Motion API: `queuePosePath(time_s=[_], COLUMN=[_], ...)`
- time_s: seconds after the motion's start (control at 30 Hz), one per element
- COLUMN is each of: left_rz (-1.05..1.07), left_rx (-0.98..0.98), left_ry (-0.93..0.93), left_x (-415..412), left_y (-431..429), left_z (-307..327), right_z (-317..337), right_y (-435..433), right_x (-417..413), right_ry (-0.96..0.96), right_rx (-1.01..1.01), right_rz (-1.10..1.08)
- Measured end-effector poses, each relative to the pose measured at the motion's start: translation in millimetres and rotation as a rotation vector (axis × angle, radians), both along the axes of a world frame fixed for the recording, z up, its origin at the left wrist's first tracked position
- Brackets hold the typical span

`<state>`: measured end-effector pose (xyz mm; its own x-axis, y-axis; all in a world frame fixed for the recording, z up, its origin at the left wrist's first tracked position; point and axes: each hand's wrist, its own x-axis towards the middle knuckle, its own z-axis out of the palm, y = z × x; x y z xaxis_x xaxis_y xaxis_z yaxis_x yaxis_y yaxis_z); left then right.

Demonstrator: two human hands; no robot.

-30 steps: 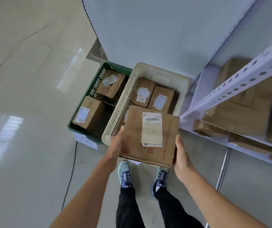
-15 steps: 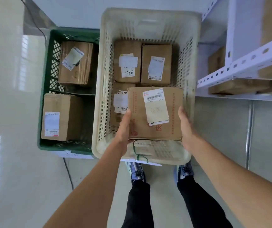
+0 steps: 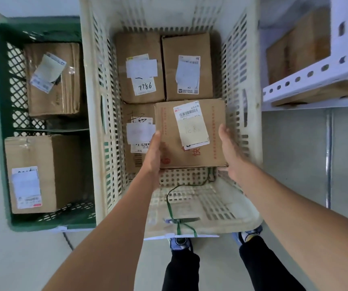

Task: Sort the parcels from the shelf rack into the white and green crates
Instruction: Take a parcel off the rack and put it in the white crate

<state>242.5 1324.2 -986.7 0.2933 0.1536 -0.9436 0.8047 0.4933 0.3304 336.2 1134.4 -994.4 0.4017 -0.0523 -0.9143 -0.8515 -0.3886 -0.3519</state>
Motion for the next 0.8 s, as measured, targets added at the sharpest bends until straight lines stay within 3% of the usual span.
queuePosePath(time_s=[0.3, 0.8], left_rz=[-0.050, -0.034], left_rx=[0.014, 0.051], left_ry=[0.016, -0.026], left_x=[20.3, 19.9], left_y=[1.7, -3.2], left_z=[-28.6, -48.0], right_z=[-50.1, -65.7], right_y=[-4.7, -1.9], right_x=[7.7, 14.6], right_ry=[-0.069, -0.138], right_rx=[-0.040, -0.026], right_rz=[-0.024, -0.036])
